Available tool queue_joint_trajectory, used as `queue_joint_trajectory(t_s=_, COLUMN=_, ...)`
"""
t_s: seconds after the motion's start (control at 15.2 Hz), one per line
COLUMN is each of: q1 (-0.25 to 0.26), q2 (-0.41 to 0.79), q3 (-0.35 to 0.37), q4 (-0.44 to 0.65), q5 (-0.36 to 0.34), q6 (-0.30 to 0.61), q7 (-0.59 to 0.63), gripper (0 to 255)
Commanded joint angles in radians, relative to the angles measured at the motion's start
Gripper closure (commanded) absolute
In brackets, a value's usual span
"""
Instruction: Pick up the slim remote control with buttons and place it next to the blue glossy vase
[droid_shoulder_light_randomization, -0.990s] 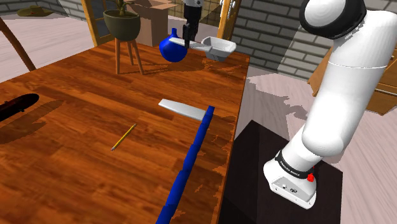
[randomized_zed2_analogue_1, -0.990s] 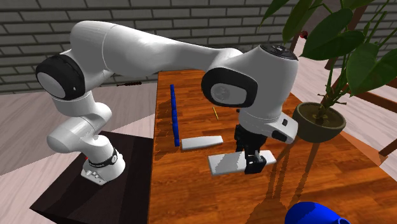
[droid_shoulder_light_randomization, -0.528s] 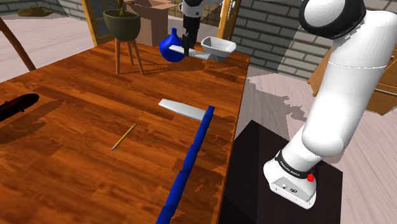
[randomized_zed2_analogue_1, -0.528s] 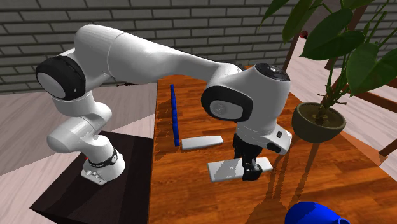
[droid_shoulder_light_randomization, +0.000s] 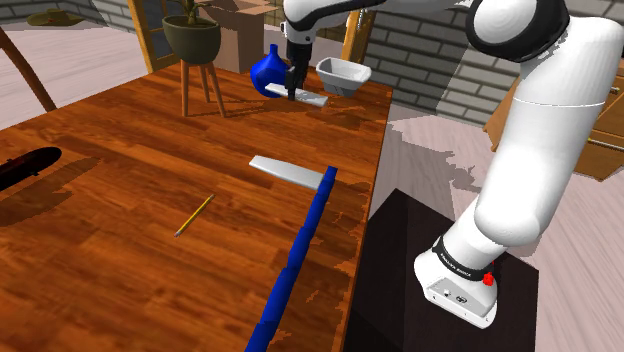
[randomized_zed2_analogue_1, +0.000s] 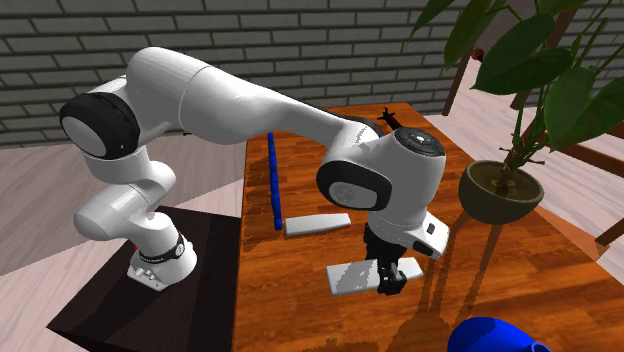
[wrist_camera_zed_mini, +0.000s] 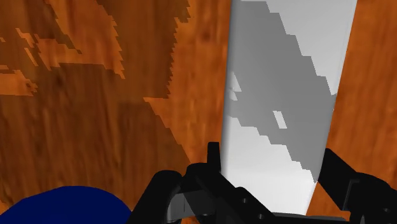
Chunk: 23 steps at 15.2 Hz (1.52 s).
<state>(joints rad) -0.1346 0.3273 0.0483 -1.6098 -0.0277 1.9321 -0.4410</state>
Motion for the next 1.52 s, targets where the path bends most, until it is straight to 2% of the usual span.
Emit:
queue_joint_trajectory(t_s=0.0, q1=-0.001, q2=0.003, q3=0.0, q4=-0.023, q5=0.0, q6=0.028, q7=0.0, gripper=255)
queue_joint_trajectory(t_s=1.06, q1=0.0, q2=0.081, q3=-0.003, q4=-0.137, q5=-0.006, q6=0.218, q7=0.005, gripper=255)
queue_joint_trajectory(t_s=1.45, q1=0.0, q2=0.081, q3=-0.003, q4=-0.137, q5=-0.006, q6=0.218, q7=0.005, gripper=255)
